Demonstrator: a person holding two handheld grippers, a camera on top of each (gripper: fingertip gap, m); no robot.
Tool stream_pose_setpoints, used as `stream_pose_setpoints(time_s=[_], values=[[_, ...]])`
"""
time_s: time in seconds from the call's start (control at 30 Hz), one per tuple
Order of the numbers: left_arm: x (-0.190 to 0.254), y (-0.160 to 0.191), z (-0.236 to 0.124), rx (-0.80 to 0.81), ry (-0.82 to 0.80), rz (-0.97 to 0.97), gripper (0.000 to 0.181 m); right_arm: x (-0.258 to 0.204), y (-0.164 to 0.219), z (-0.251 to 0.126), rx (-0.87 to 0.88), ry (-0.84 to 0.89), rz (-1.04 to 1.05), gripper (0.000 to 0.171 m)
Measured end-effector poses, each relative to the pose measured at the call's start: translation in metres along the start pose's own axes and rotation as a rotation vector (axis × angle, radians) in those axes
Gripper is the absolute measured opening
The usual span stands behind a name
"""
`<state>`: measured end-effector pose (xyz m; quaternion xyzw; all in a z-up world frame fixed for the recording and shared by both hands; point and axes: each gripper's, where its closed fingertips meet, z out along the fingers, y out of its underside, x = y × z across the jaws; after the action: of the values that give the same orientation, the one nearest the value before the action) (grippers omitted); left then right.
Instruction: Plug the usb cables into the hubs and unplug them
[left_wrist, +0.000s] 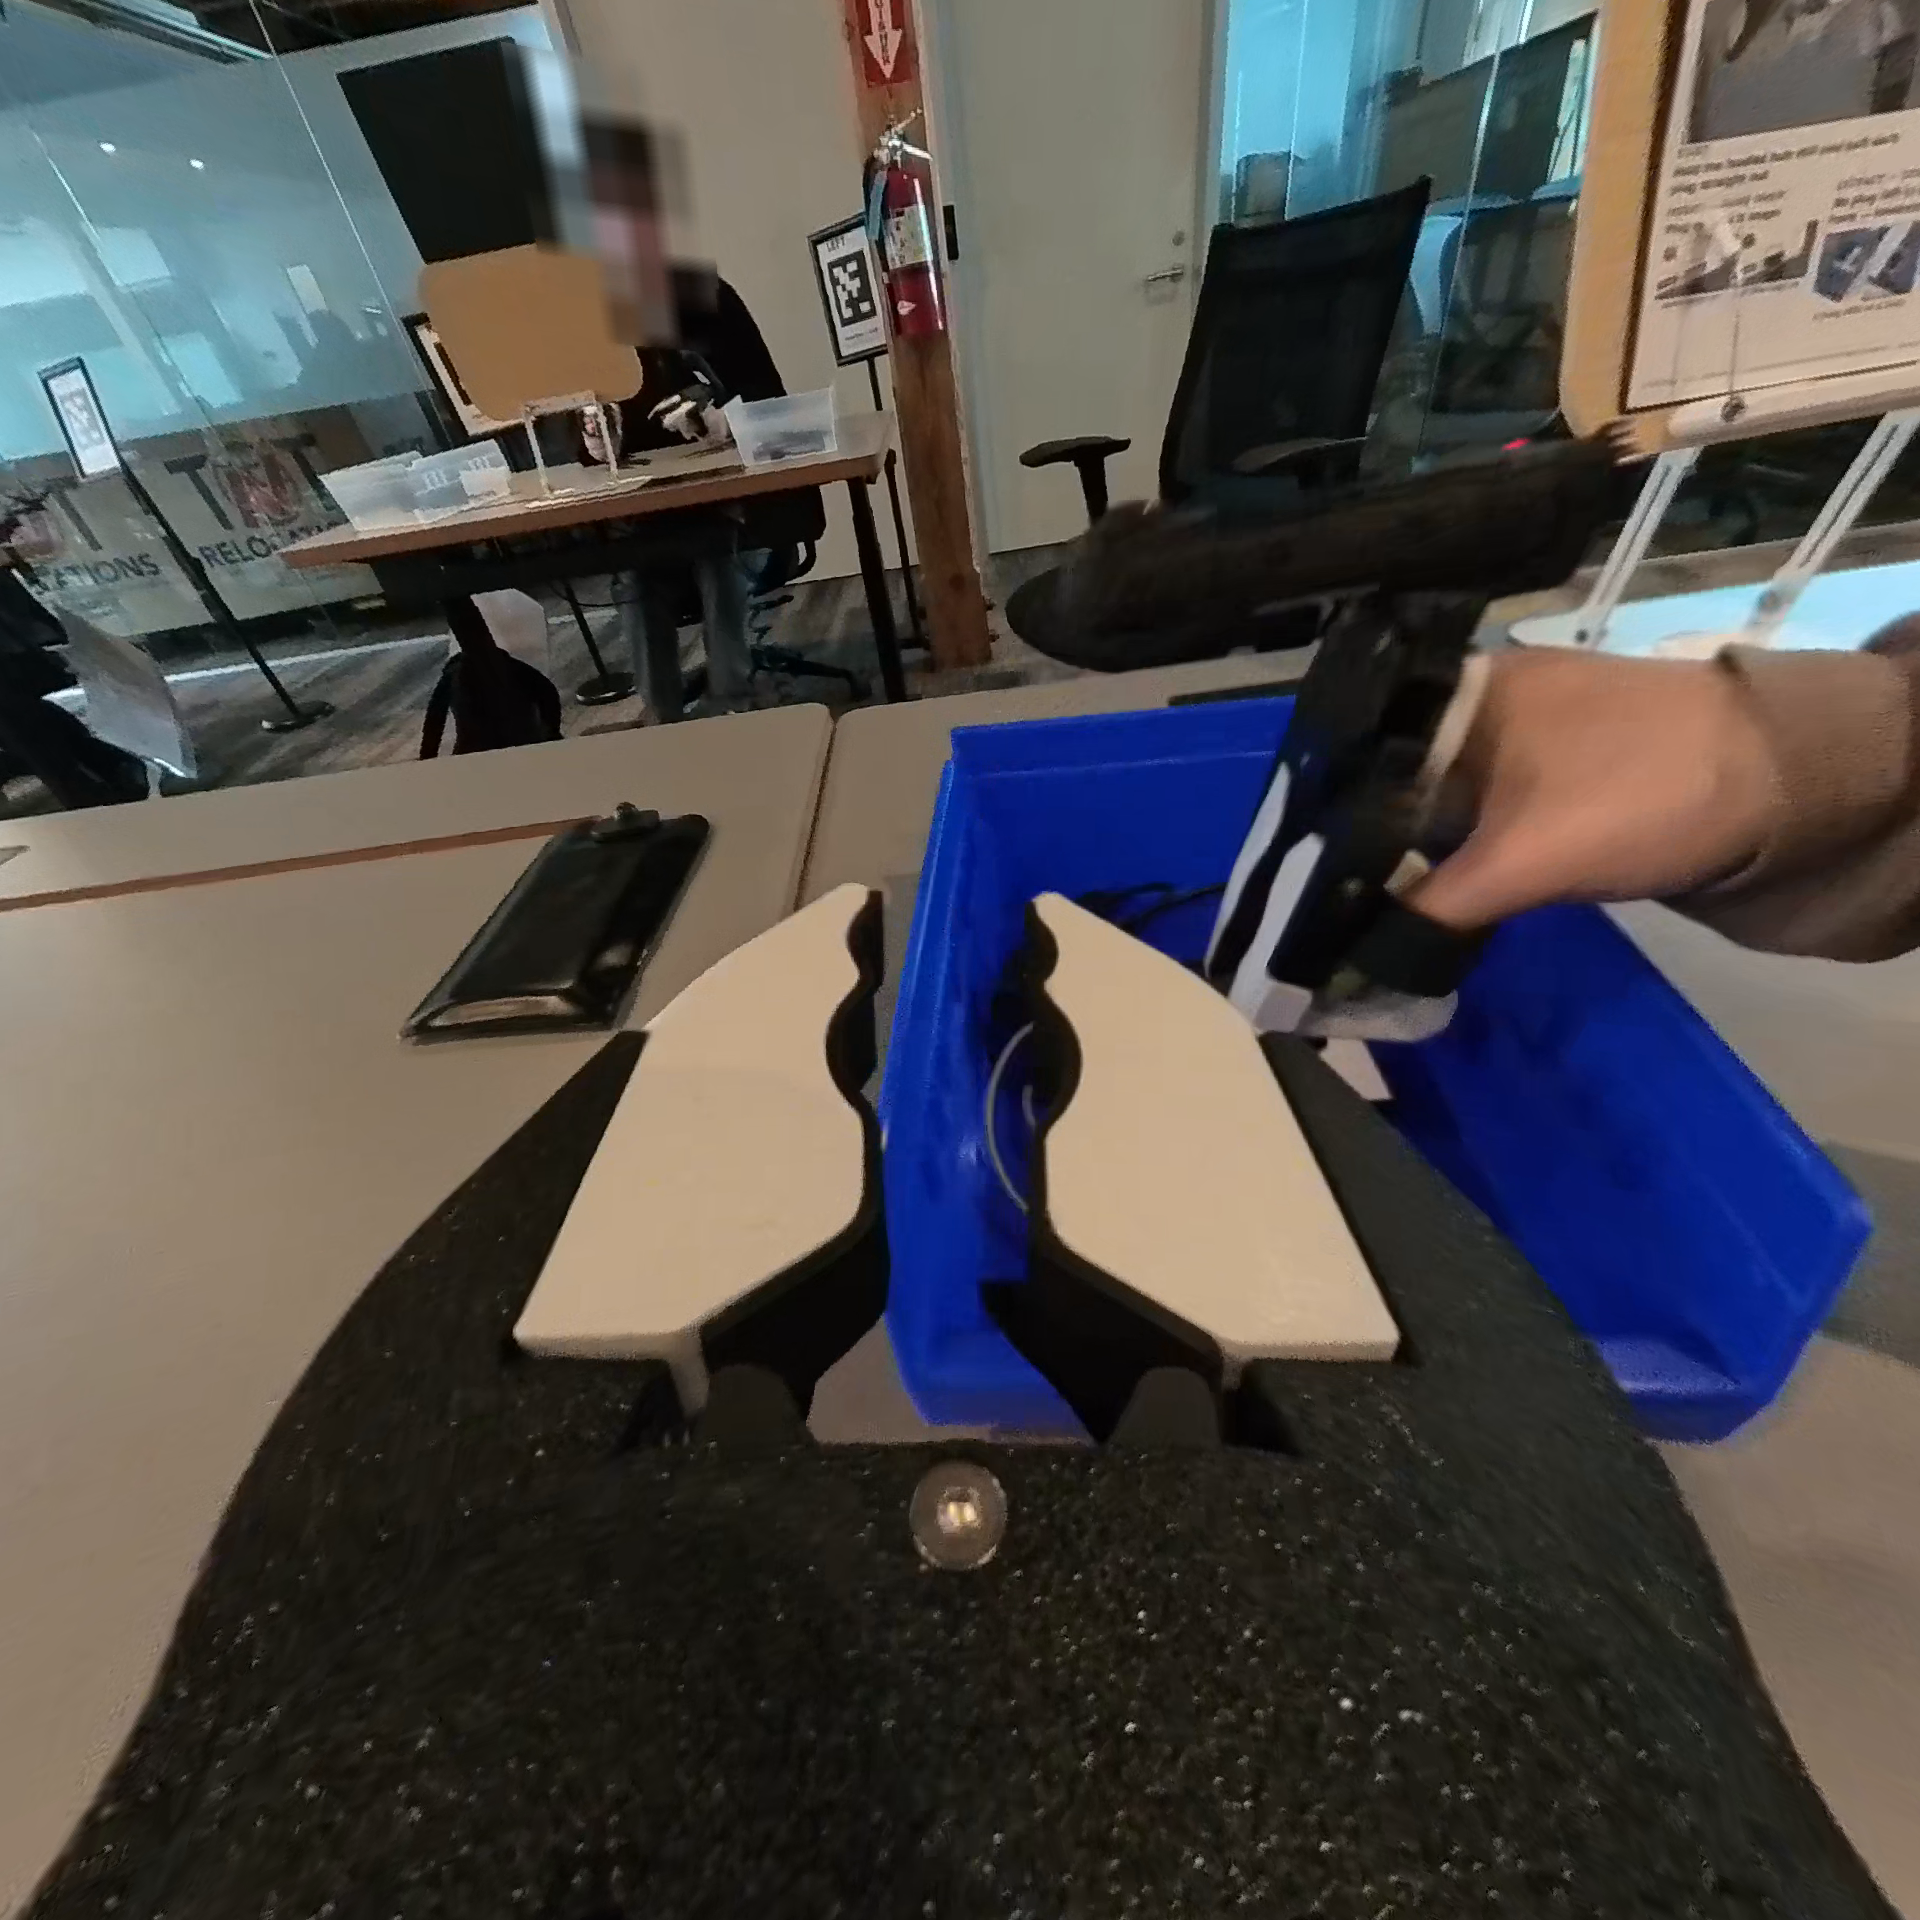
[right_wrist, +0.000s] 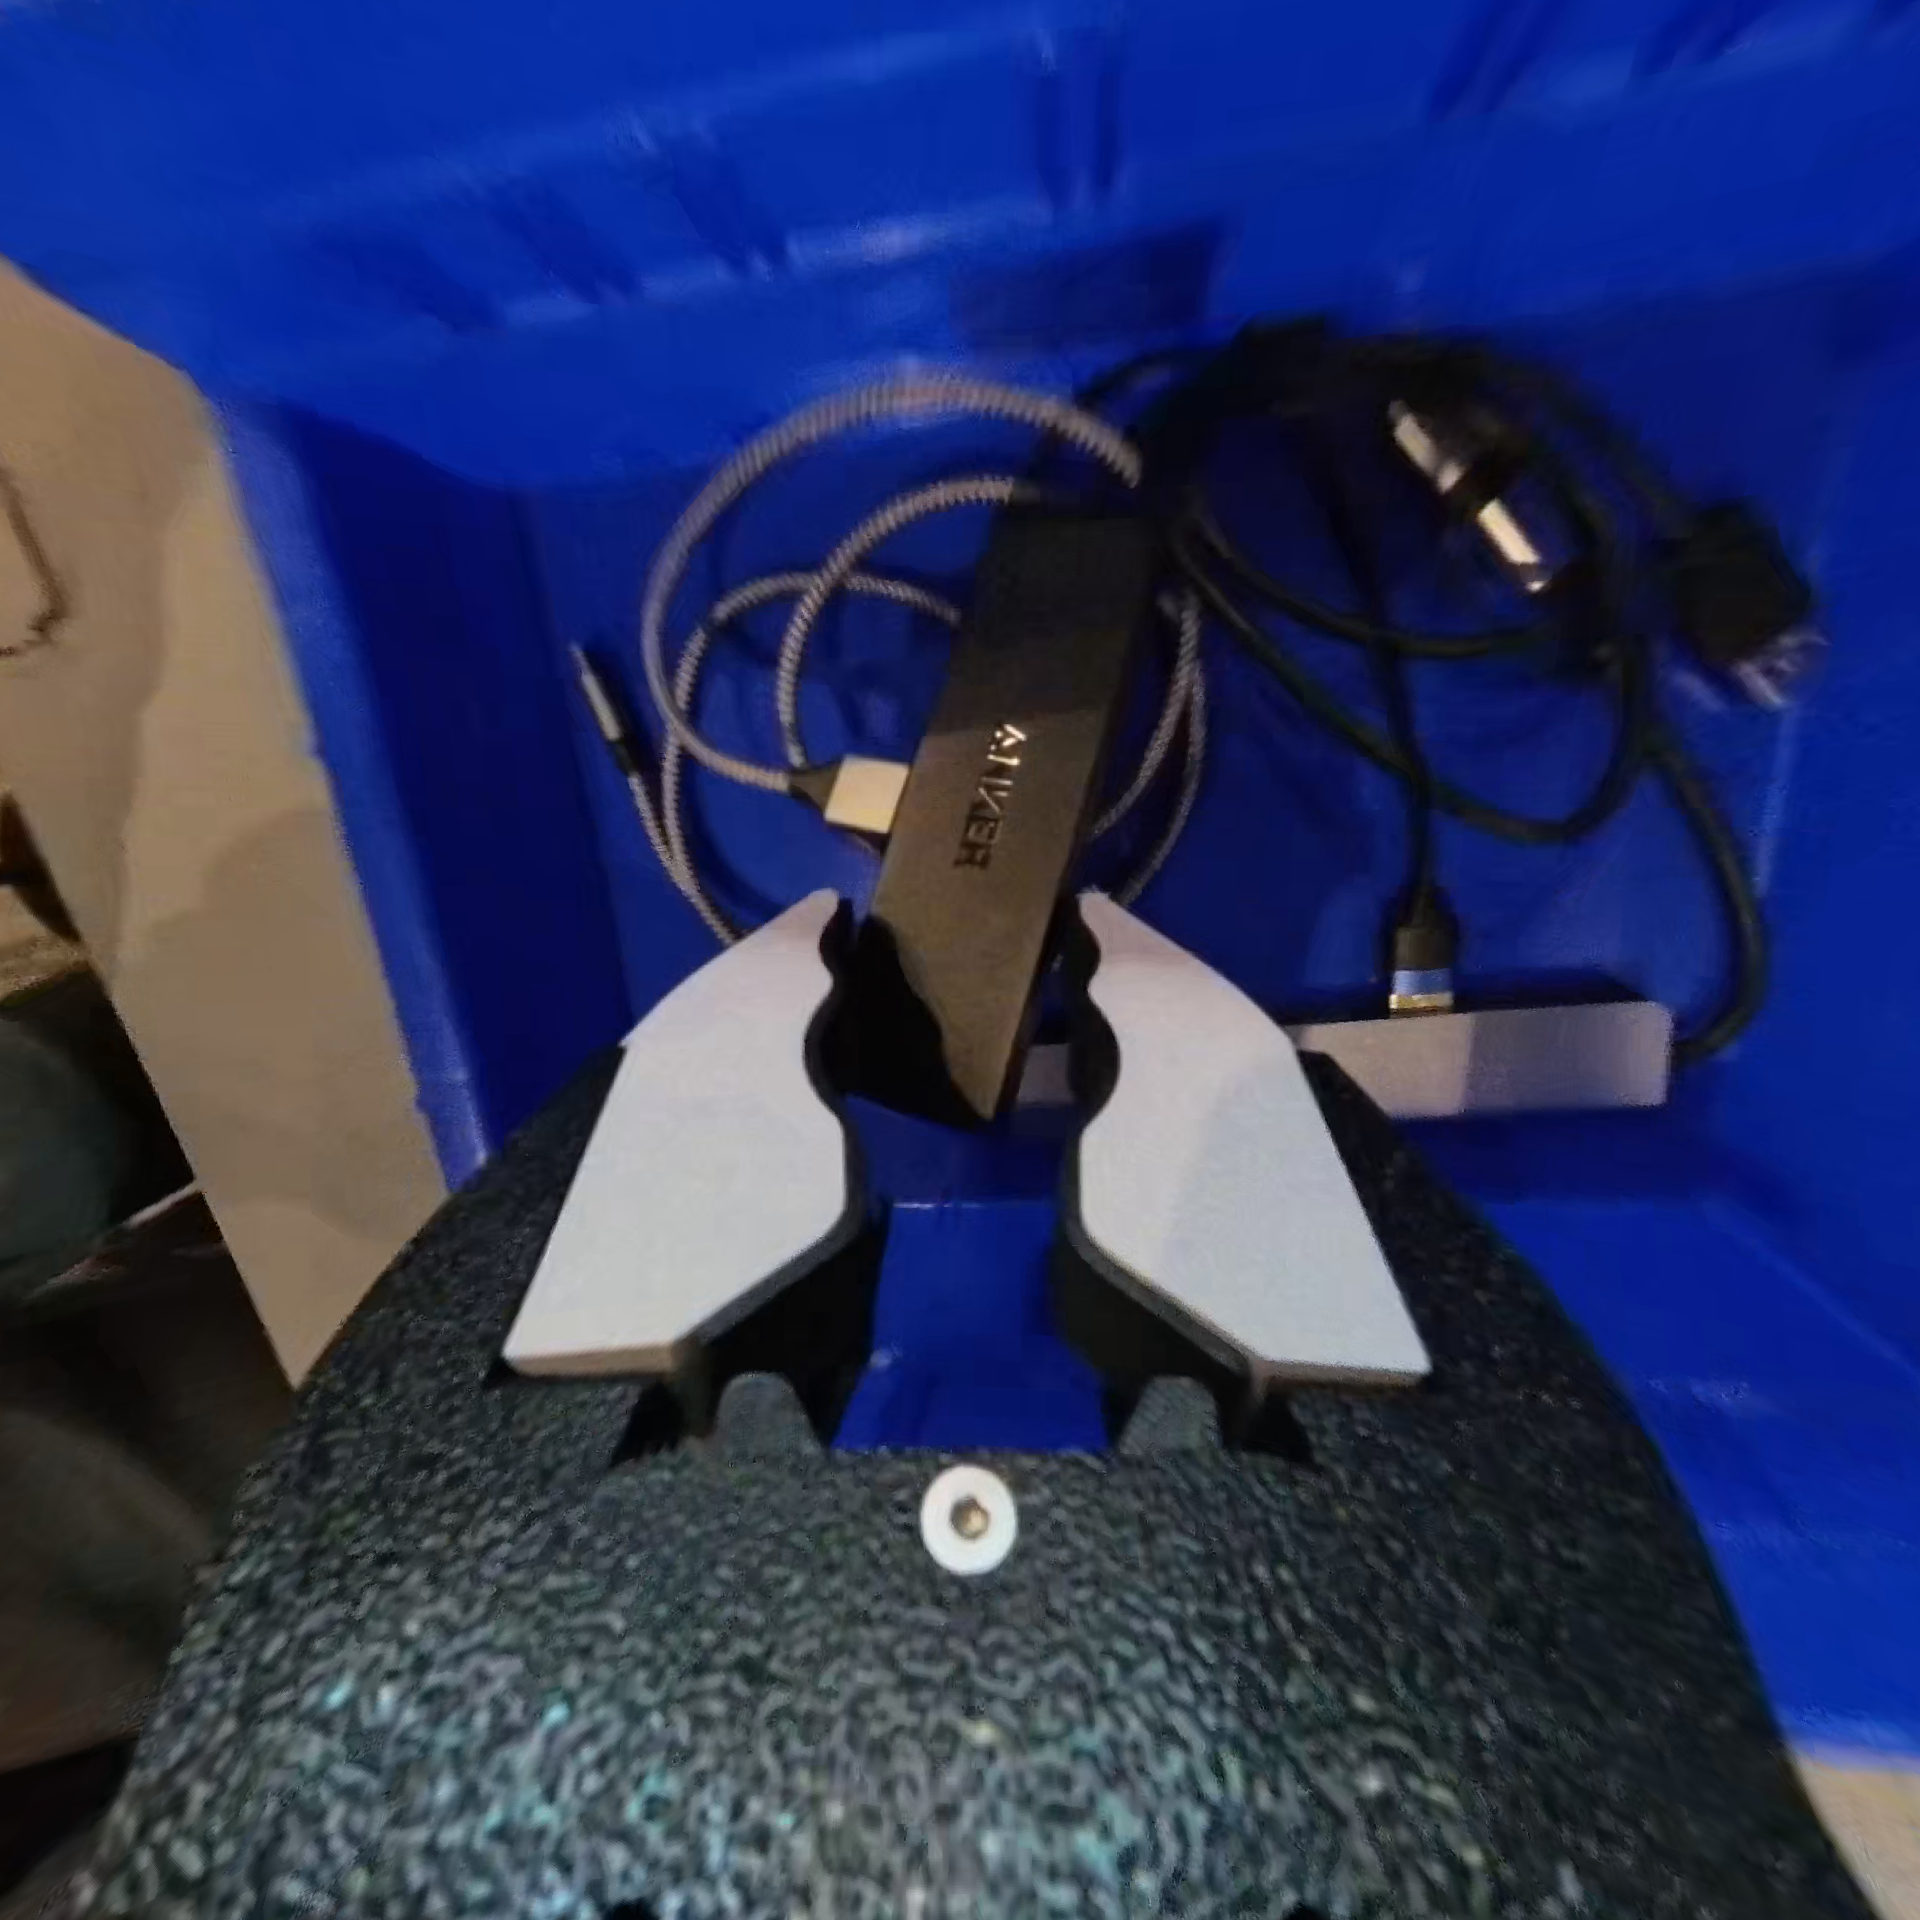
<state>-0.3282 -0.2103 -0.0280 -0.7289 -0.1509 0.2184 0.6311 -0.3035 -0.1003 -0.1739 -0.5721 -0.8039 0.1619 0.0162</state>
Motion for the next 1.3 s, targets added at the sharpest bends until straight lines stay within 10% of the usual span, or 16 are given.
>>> stream_pose_setpoints(time_s=[0.23,0.77,1.3], values=[[0.021,-0.017,0.004,0.107,0.168,-0.167,0.049,-0.002,-0.022,-0.089,0.501,0.129,-0.190,0.011],[0.089,-0.047,0.012,0.235,0.476,-0.292,0.058,-0.024,-0.025,-0.284,1.031,0.368,-0.362,0.010],[0.115,-0.048,0.028,0.279,0.668,-0.550,0.078,-0.079,-0.001,-0.262,1.166,-0.044,-0.425,0.010]])
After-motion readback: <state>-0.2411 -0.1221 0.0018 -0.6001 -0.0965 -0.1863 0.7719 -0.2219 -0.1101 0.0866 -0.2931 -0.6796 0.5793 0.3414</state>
